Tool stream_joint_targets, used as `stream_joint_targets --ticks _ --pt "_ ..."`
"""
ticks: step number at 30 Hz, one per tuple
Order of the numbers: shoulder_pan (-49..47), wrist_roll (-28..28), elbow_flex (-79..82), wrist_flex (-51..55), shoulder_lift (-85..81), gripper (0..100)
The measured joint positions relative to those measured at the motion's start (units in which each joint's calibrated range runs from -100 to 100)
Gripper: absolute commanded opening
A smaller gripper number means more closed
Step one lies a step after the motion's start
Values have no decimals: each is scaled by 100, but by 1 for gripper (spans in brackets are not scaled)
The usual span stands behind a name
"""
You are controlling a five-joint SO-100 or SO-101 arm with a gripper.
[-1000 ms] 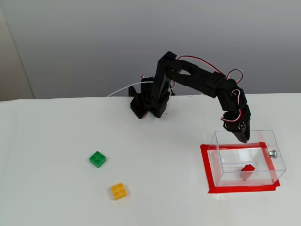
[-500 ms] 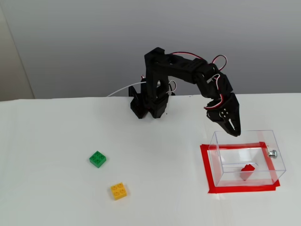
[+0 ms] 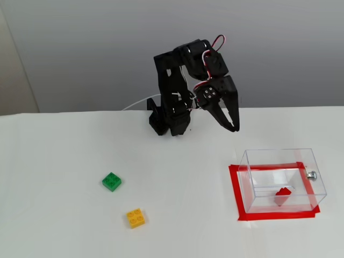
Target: Pick the red lego brick and place it into the transparent box
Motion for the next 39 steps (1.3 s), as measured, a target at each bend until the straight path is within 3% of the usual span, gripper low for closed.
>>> stream_joint_targets --ticks 14,27,39 --pt "1421 -376 424 189 -1150 1" --pt "2222 -396 3654 189 -3374 1" --pt "2190 -396 6169 -94 -5108 1"
